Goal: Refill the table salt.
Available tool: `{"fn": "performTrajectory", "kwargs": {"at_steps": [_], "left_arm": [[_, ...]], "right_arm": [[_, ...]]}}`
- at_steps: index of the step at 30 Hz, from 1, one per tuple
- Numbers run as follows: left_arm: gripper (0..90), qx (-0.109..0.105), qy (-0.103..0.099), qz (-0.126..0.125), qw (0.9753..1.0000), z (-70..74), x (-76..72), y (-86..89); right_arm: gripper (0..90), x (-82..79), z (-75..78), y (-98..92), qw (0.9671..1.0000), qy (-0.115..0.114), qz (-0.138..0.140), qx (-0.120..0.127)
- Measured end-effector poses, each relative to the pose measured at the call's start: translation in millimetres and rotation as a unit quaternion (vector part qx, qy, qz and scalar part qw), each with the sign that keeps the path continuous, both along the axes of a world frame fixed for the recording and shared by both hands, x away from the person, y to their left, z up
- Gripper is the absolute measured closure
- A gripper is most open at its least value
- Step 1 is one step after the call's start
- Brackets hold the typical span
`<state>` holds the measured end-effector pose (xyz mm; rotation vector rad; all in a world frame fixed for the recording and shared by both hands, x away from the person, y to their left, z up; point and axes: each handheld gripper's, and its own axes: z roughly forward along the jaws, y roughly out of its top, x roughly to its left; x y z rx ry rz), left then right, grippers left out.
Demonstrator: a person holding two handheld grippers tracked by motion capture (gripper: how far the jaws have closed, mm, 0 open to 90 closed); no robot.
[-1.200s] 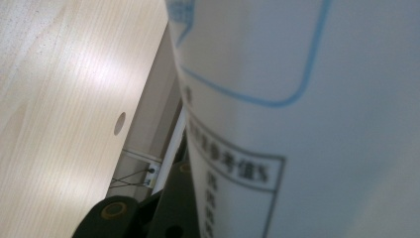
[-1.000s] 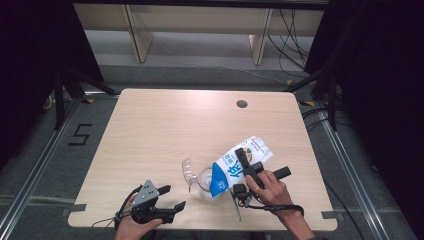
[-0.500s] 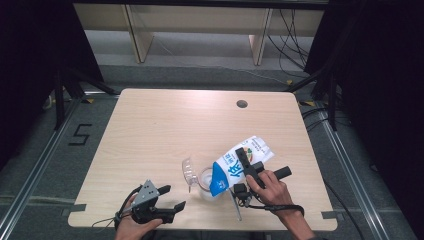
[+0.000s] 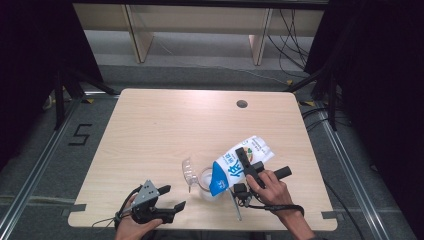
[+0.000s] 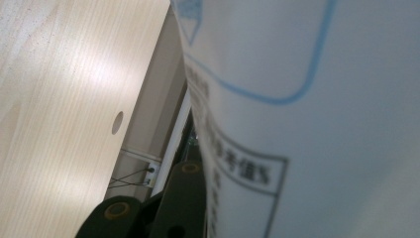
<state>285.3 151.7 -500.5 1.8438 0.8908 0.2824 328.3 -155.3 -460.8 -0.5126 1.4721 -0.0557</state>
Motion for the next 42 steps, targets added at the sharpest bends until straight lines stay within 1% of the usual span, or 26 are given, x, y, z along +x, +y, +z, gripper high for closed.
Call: {"fn": "performTrajectory", "kwargs": {"at_steps": [2,3,4,6,8,9,10,12,15,19,20,21,22,24,26,27,28,31,33,34,35,37,38,39,41,42], "left_arm": [[22.1,-0.001,0.001,0.002,1.0,-0.1,0.0,-0.1],[22.1,0.002,-0.003,-0.003,1.0,0.1,0.5,0.5],[22.1,0.003,-0.001,0.0,1.0,0.3,0.1,0.4],[22.1,-0.002,0.002,0.002,1.0,-0.1,-0.1,-0.2],[22.1,-0.001,-0.001,-0.002,1.0,-0.1,0.2,0.1],[22.1,-0.002,0.001,0.002,1.0,0.0,-0.2,-0.2],[22.1,-0.002,0.001,0.002,1.0,-0.1,-0.1,-0.2],[22.1,0.003,-0.003,-0.002,1.0,0.3,0.3,0.5],[22.1,0.0,0.001,0.001,1.0,0.0,-0.1,-0.1],[22.1,0.001,-0.003,-0.004,1.0,0.0,0.6,0.3],[22.1,-0.006,0.002,0.001,1.0,-0.4,0.0,-0.7],[22.1,-0.006,0.002,0.002,1.0,-0.5,0.0,-0.7],[22.1,-0.004,0.0,0.0,1.0,-0.2,0.1,-0.4],[22.1,0.001,-0.002,-0.004,1.0,0.0,0.5,0.4],[22.1,0.001,-0.001,0.001,1.0,0.2,0.0,-0.1],[22.1,-0.003,-0.002,-0.002,1.0,-0.2,0.3,-0.2],[22.1,-0.006,0.002,0.001,1.0,-0.4,0.1,-0.7],[22.1,-0.006,0.002,0.001,1.0,-0.4,0.1,-0.7],[22.1,0.001,-0.003,-0.004,1.0,0.0,0.7,0.4],[22.1,-0.002,-0.001,-0.001,1.0,-0.2,0.3,-0.1],[22.1,-0.001,-0.003,-0.003,1.0,-0.1,0.5,0.0],[22.1,-0.003,0.0,0.001,1.0,-0.3,0.2,-0.1],[22.1,0.0,-0.003,-0.003,1.0,-0.1,0.6,0.2],[22.1,-0.004,-0.001,-0.001,1.0,-0.3,0.3,-0.4],[22.1,-0.001,-0.002,-0.002,1.0,-0.1,0.4,0.2],[22.1,-0.004,-0.001,0.0,1.0,-0.4,0.2,-0.3]], "right_arm": [[81.2,-0.2,-0.3,0.0,1.0,0.0,-0.001,0.002],[81.2,-0.1,-0.6,0.0,1.0,0.0,-0.001,0.002],[81.2,0.0,-0.3,0.1,1.0,0.001,0.0,-0.002],[81.2,-0.1,-0.3,0.3,1.0,0.001,0.0,-0.002],[81.2,-0.1,-0.2,0.2,1.0,0.001,0.0,-0.001],[81.2,-0.2,-0.3,0.1,1.0,0.0,0.0,0.001],[81.2,-0.2,-1.9,-0.9,0.9999,0.007,-0.005,0.01],[81.3,-0.2,-1.6,-0.9,0.9999,0.006,-0.005,0.01],[81.4,-0.4,-1.4,-0.9,0.9999,0.003,-0.006,0.01],[81.4,-0.4,-1.1,-1.0,0.9999,0.003,-0.005,0.008],[81.4,-0.6,-1.3,-0.9,0.9999,0.004,-0.007,0.006],[81.5,-0.6,-1.8,-0.8,0.9999,0.005,-0.007,0.008],[81.5,-0.5,-1.0,-0.7,1.0,0.004,-0.005,0.001],[81.5,-1.0,-2.2,-0.9,0.9999,0.004,-0.007,0.011],[81.5,-0.1,-0.2,-0.7,1.0,0.003,-0.001,-0.007],[81.5,-0.1,0.3,-0.6,1.0,0.002,-0.001,-0.007],[81.5,-0.6,0.4,-0.3,1.0,0.002,-0.003,-0.003],[81.5,-1.4,-1.0,-0.7,0.9999,0.006,-0.009,0.008],[81.5,-1.7,-1.0,0.0,0.9999,0.004,-0.005,0.008],[81.5,-2.1,0.8,1.4,1.0,-0.001,-0.003,-0.006],[81.5,-1.9,-1.9,0.1,0.9999,0.005,-0.005,0.014],[81.5,-2.4,-1.5,0.5,0.9999,0.005,-0.006,0.014],[81.5,-2.2,-0.4,1.2,1.0,0.004,-0.003,0.007],[81.5,-3.1,-1.4,0.6,0.9998,0.007,-0.008,0.016],[81.6,-3.5,-1.3,1.2,0.9999,0.005,-0.008,0.013],[81.6,-3.4,-1.7,1.5,0.9998,0.004,-0.005,0.017]]}}
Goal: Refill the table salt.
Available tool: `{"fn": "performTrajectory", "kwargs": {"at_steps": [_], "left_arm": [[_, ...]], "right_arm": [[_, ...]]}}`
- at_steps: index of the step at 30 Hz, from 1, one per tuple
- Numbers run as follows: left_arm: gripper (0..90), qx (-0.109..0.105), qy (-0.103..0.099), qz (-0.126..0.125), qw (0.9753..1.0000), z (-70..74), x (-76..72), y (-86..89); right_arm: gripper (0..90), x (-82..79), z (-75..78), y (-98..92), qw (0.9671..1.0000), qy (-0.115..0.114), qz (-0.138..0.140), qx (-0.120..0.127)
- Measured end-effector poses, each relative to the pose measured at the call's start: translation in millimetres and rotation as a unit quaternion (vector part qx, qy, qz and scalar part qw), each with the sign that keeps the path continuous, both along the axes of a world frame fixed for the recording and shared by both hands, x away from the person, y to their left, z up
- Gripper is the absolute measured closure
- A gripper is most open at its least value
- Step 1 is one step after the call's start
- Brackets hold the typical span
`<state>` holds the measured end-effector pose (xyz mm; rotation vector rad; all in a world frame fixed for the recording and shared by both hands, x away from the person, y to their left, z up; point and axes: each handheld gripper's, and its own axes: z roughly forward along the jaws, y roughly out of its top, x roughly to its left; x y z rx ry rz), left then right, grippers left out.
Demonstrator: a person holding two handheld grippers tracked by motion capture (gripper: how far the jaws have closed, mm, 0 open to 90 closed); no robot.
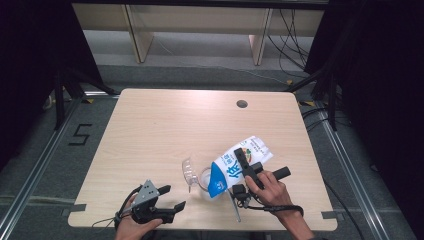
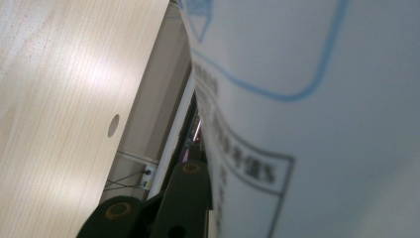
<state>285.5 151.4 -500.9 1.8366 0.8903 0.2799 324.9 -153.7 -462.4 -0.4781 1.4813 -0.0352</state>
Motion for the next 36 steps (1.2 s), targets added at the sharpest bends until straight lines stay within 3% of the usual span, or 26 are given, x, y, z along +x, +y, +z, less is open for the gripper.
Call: {"fn": "performTrajectory", "kwargs": {"at_steps": [10,11,15,16,18,20,21,23,25,27,29,31,32,33,34,36], "left_arm": [[22.1,0.004,-0.002,-0.004,1.0,0.3,0.4,0.7],[22.1,0.003,-0.001,-0.003,1.0,0.2,0.3,0.5],[22.1,-0.001,0.002,0.002,1.0,0.1,-0.2,-0.2],[22.1,0.004,-0.002,-0.001,1.0,0.5,0.0,0.3],[22.1,0.002,-0.001,0.0,1.0,0.4,0.0,0.2],[22.1,0.002,-0.002,-0.003,1.0,0.2,0.3,0.2],[22.1,0.001,-0.002,-0.002,1.0,0.2,0.3,0.1],[22.1,0.001,0.003,0.004,1.0,0.6,-0.8,-0.1],[22.1,0.005,0.002,0.002,1.0,0.8,-0.6,0.8],[22.1,0.006,0.003,0.002,1.0,0.9,-0.7,0.7],[22.1,0.005,0.002,0.002,1.0,0.9,-0.8,0.6],[22.1,0.006,0.002,0.002,1.0,0.9,-0.6,0.7],[22.1,0.006,0.002,0.002,1.0,0.9,-0.6,0.9],[22.1,0.006,0.002,0.001,1.0,0.9,-0.6,0.9],[22.1,0.006,0.002,0.001,1.0,0.9,-0.5,0.9],[22.1,0.006,0.002,0.002,1.0,0.9,-0.6,0.9]], "right_arm": [[81.7,0.3,0.7,0.6,1.0,0.002,0.001,-0.008],[81.7,-0.3,-0.2,-0.1,1.0,0.004,-0.004,0.001],[81.9,0.8,1.3,0.0,1.0,0.009,0.0,0.0],[81.9,1.5,3.4,1.0,0.9999,0.002,0.01,-0.011],[81.9,1.3,-0.7,-0.8,0.9998,0.015,-0.001,0.009],[82.0,2.6,-3.5,1.5,0.9993,0.02,0.021,0.023],[82.0,2.2,-2.5,2.4,0.9996,0.016,0.021,0.011],[82.0,1.9,-6.6,2.3,0.9989,0.03,0.016,0.032],[82.0,1.8,-4.7,3.2,0.9991,0.029,0.023,0.024],[82.0,1.9,-7.3,2.1,0.998,0.035,0.023,0.047],[82.0,2.2,-5.3,3.1,0.9983,0.031,0.031,0.04],[82.0,1.4,-4.7,2.9,0.9978,0.042,0.022,0.046],[82.0,2.5,-3.9,3.0,0.9978,0.037,0.035,0.042],[82.0,2.0,-3.7,3.2,0.9978,0.037,0.033,0.043],[82.0,0.7,-5.4,2.6,0.9969,0.051,0.02,0.056],[82.0,0.3,-3.1,3.6,0.9974,0.049,0.023,0.048]]}}
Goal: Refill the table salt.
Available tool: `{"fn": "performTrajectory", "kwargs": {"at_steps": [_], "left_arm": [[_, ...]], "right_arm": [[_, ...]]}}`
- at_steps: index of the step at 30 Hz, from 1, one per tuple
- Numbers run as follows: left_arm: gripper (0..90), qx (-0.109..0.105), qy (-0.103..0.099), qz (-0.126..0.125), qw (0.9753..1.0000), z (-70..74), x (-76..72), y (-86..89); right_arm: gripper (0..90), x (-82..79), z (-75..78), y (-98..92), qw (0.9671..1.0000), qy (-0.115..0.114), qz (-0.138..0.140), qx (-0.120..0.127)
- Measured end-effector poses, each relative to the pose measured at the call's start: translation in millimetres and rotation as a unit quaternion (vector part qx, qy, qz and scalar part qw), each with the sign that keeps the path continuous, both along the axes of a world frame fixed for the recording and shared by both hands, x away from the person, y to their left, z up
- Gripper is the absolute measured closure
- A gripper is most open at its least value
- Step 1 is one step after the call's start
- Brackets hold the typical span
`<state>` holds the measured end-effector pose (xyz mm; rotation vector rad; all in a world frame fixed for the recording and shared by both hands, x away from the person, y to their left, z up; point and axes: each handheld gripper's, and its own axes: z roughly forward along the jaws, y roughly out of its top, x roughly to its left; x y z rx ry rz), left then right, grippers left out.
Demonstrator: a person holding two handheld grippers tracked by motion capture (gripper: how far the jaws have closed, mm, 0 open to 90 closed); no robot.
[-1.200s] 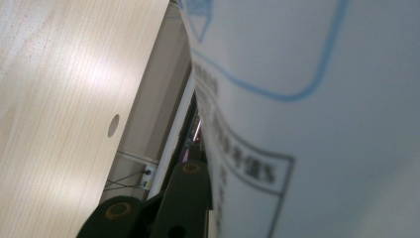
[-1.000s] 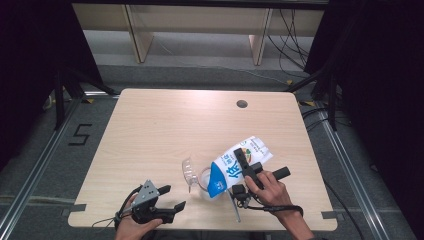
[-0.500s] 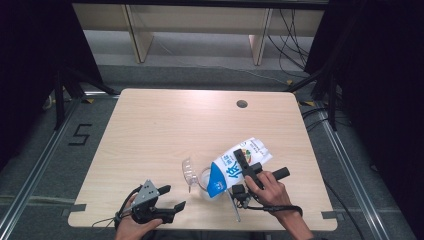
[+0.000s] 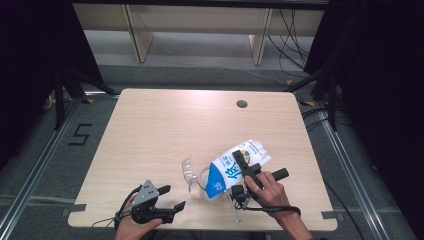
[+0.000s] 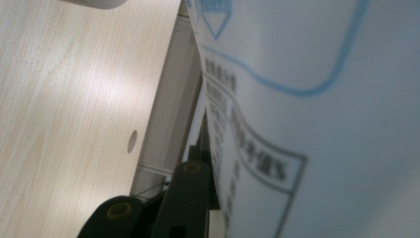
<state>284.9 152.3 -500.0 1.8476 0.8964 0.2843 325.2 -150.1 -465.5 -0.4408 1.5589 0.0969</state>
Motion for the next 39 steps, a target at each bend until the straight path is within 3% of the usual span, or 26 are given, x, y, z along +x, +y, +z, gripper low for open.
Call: {"fn": "performTrajectory", "kwargs": {"at_steps": [1,4,6,7,8,9,10,11,12,13,14,16,17,19,20,21,22,23,26,27,28,29,31,33,39], "left_arm": [[22.1,0.0,0.0,0.0,1.0,0.0,-0.1,0.0],[22.1,0.0,0.0,-0.001,1.0,0.1,-0.1,0.1],[22.1,0.0,0.0,0.0,1.0,0.0,-0.2,0.0],[22.1,0.0,0.0,0.0,1.0,0.0,0.0,0.1],[22.1,-0.001,0.0,0.0,1.0,-0.3,0.2,0.0],[22.1,-0.003,-0.001,-0.001,1.0,-0.5,0.5,0.0],[22.1,0.002,-0.001,-0.001,1.0,0.1,0.1,0.3],[22.1,0.001,0.0,-0.001,1.0,0.0,0.0,0.2],[22.1,0.001,0.0,0.0,1.0,0.0,-0.1,0.2],[22.1,0.001,0.0,-0.001,1.0,0.0,0.0,0.2],[22.1,-0.002,0.0,-0.001,1.0,-0.4,0.2,-0.1],[22.1,-0.002,0.0,-0.001,1.0,-0.4,0.2,-0.1],[22.1,-0.002,0.0,-0.001,1.0,-0.6,0.3,-0.1],[22.1,-0.002,0.0,-0.001,1.0,-0.5,0.4,0.0],[22.1,-0.001,0.0,-0.001,1.0,-0.5,0.4,0.0],[22.1,-0.002,0.0,0.0,1.0,-0.6,0.3,-0.3],[22.1,0.0,-0.001,-0.002,1.0,-0.5,0.5,0.0],[22.1,-0.002,0.001,0.0,1.0,-0.5,0.3,-0.2],[22.1,0.0,-0.004,-0.002,1.0,-0.3,0.8,0.2],[22.1,0.0,-0.004,-0.003,1.0,-0.3,0.8,0.3],[22.1,0.0,-0.005,-0.003,1.0,-0.4,0.8,0.3],[22.1,-0.001,-0.005,-0.003,1.0,-0.4,0.8,0.2],[22.1,0.002,-0.004,-0.003,1.0,0.1,0.5,0.5],[22.1,0.002,-0.004,-0.002,1.0,0.0,0.6,0.4],[22.1,-0.001,-0.003,-0.004,1.0,-0.6,1.3,0.3]], "right_arm": [[82.0,-0.6,-0.7,-0.4,0.9999,0.004,-0.007,0.008],[82.0,1.5,0.5,-2.1,0.9997,0.004,0.007,0.025],[82.0,-0.3,0.8,-3.8,0.9991,0.016,-0.009,0.038],[82.0,1.8,2.8,-4.0,0.9995,0.007,0.007,0.029],[82.0,1.8,0.4,-5.2,0.9989,0.015,-0.003,0.043],[81.9,2.3,3.0,-5.0,0.9995,0.013,0.0,0.029],[81.9,4.0,1.9,-6.0,0.9994,0.012,0.009,0.032],[81.9,2.0,-2.3,-7.6,0.998,0.027,-0.013,0.055],[81.9,4.2,0.8,-6.9,0.9992,0.019,0.002,0.034],[81.9,5.1,0.1,-7.4,0.9991,0.019,0.006,0.036],[81.9,3.8,-2.8,-8.8,0.9979,0.031,-0.009,0.056],[81.9,4.4,2.1,-8.5,0.9988,0.031,-0.01,0.036],[81.8,5.4,-1.1,-10.3,0.9976,0.031,-0.008,0.061],[81.8,5.1,4.5,-10.5,0.9985,0.032,-0.014,0.043],[81.8,6.0,0.8,-12.6,0.9969,0.036,-0.013,0.069],[81.8,6.7,3.1,-12.2,0.9978,0.027,-0.006,0.061],[81.8,6.8,4.1,-12.3,0.9977,0.036,-0.011,0.056],[81.8,4.9,1.8,-13.4,0.9963,0.042,-0.028,0.07],[81.8,7.5,5.2,-13.5,0.9978,0.035,-0.015,0.054],[81.9,8.6,3.8,-15.0,0.9967,0.042,-0.013,0.068],[81.9,9.0,6.8,-14.6,0.9979,0.037,-0.011,0.052],[81.9,8.2,4.0,-16.3,0.9955,0.047,-0.025,0.078],[81.9,8.4,3.9,-18.6,0.9933,0.057,-0.034,0.094],[81.9,10.0,6.9,-20.4,0.9934,0.058,-0.029,0.094],[81.9,13.7,9.3,-25.3,0.9888,0.08,-0.035,0.121]]}}
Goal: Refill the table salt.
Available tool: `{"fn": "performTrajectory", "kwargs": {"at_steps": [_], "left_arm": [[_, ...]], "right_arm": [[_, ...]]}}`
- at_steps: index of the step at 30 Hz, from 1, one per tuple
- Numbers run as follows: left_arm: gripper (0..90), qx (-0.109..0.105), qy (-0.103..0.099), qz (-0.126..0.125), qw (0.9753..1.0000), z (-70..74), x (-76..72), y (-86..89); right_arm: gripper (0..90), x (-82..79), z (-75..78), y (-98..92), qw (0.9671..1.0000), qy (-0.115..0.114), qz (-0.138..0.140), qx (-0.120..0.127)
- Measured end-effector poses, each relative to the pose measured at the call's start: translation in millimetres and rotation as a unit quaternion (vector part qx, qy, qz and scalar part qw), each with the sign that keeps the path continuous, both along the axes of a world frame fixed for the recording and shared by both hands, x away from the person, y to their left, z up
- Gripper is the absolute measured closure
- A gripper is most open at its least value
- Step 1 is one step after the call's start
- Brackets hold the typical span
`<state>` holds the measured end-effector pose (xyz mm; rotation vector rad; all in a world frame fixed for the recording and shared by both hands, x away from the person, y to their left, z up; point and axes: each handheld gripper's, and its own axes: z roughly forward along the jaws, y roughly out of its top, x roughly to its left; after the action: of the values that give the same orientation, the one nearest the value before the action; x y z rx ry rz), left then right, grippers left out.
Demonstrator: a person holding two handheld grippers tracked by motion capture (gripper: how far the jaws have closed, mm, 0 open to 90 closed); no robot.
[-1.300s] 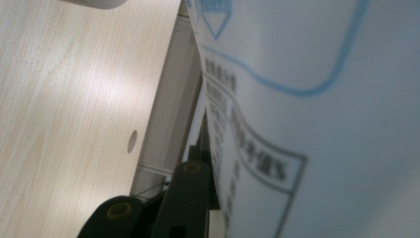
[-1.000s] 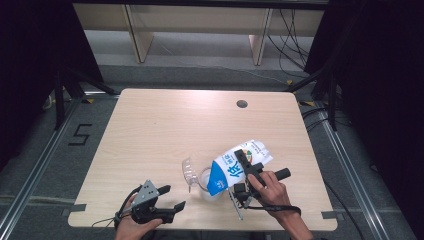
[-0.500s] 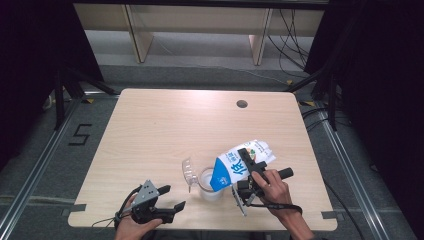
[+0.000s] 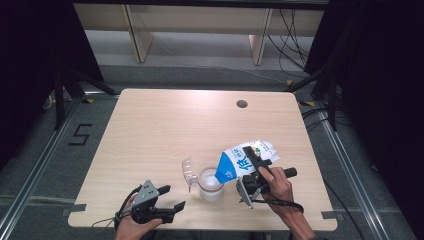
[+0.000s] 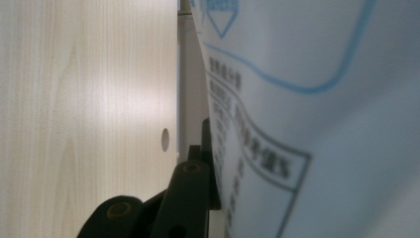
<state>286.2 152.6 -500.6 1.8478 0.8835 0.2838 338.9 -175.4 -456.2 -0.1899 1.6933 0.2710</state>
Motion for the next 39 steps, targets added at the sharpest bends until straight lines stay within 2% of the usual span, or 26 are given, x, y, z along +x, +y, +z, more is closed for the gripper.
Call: {"fn": "performTrajectory", "kwargs": {"at_steps": [2,4,8,12,13,14,15,18,20,21,22,24,26,27,28,29,31,32,38,39], "left_arm": [[22.2,-0.005,0.006,0.005,1.0,-0.3,-0.5,-0.4],[22.2,-0.002,0.006,0.003,1.0,-0.1,-0.3,0.3],[22.1,-0.005,0.006,0.005,1.0,-0.3,-0.4,-0.4],[22.1,-0.001,0.006,0.004,1.0,-0.1,-0.2,0.3],[22.2,-0.001,0.006,0.003,1.0,-0.1,-0.2,0.4],[22.1,-0.001,0.006,0.004,1.0,-0.1,-0.2,0.3],[22.2,-0.001,0.006,0.004,1.0,-0.1,-0.2,0.3],[22.3,0.001,0.005,0.01,0.9999,0.5,-0.7,0.8],[22.3,-0.003,0.006,0.007,1.0,0.1,-0.2,1.1],[22.3,-0.003,0.006,0.007,1.0,0.1,-0.2,1.0],[22.3,-0.002,0.006,0.009,0.9999,0.2,-0.6,0.8],[22.2,0.001,0.004,0.007,1.0,0.2,-0.3,0.8],[22.2,-0.001,0.005,0.005,1.0,0.0,-0.1,0.6],[22.3,0.0,0.005,0.005,1.0,0.1,-0.1,0.6],[22.3,0.0,0.005,0.005,1.0,0.1,-0.2,0.7],[22.3,-0.001,0.005,0.006,1.0,-0.1,-0.2,0.7],[22.3,-0.001,0.006,0.011,0.9999,0.2,-0.7,0.8],[22.3,-0.004,0.006,0.009,0.9999,-0.1,-0.4,0.8],[22.3,0.0,0.006,0.006,1.0,0.0,-0.1,0.7],[22.3,-0.001,0.006,0.006,1.0,0.0,-0.1,0.8]], "right_arm": [[81.9,1.7,0.0,-1.3,1.0,0.003,0.002,0.006],[81.9,1.9,-0.3,-2.7,0.9998,0.012,-0.009,0.014],[81.9,4.7,1.0,-6.1,0.9992,0.022,-0.007,0.031],[82.0,7.9,1.6,-10.1,0.9975,0.04,-0.006,0.057],[82.0,6.6,0.8,-10.4,0.996,0.05,-0.02,0.072],[82.0,7.0,2.5,-11.2,0.9958,0.053,-0.02,0.072],[82.0,8.1,2.5,-12.2,0.9948,0.065,-0.019,0.077],[82.1,9.9,3.5,-15.3,0.9932,0.07,-0.021,0.091],[82.1,13.0,4.1,-18.1,0.9911,0.087,-0.016,0.099],[82.2,13.0,4.0,-18.9,0.9897,0.089,-0.022,0.11],[82.3,14.1,2.6,-19.4,0.9871,0.095,-0.02,0.128],[82.4,15.4,3.8,-22.8,0.9829,0.107,-0.024,0.148],[82.4,16.9,4.6,-25.5,0.9812,0.112,-0.025,0.155],[82.5,16.6,4.0,-26.5,0.979,0.119,-0.031,0.162],[82.5,18.7,3.5,-27.9,0.9788,0.121,-0.029,0.162],[82.5,18.6,3.0,-29.1,0.976,0.13,-0.035,0.171],[82.5,22.4,1.5,-32.1,0.9739,0.141,-0.035,0.175],[82.6,22.4,0.4,-33.6,0.9709,0.149,-0.039,0.184],[82.7,26.9,-1.6,-40.0,0.9648,0.162,-0.042,0.203],[82.8,28.0,-1.9,-40.6,0.9654,0.16,-0.04,0.202]]}}
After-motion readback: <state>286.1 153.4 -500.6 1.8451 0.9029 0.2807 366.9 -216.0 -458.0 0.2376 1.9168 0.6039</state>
